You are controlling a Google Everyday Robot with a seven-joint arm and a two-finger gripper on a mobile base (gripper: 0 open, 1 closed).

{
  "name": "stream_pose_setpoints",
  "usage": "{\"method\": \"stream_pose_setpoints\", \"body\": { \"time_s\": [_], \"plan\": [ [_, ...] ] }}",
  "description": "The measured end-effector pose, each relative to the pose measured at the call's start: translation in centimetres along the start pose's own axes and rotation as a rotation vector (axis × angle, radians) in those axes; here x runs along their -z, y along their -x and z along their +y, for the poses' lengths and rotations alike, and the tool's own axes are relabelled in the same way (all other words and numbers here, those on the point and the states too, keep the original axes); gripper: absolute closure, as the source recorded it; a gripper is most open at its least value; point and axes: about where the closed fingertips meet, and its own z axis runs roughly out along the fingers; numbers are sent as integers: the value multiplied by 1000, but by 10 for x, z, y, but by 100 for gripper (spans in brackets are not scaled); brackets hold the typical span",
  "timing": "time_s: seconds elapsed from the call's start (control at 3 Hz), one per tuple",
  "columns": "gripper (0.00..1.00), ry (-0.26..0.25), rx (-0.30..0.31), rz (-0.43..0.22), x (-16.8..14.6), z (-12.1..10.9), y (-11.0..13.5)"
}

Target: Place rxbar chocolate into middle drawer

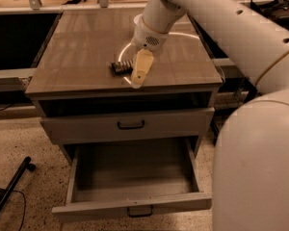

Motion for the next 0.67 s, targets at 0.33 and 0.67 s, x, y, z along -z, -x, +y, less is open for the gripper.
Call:
{"method": "stream_pose_setpoints", "body": {
  "time_s": [0.33,0.67],
  "plan": [
    [0,23,-10,8,-15,-7,3],
    [0,49,-19,21,-29,-10,4]
  ]
}}
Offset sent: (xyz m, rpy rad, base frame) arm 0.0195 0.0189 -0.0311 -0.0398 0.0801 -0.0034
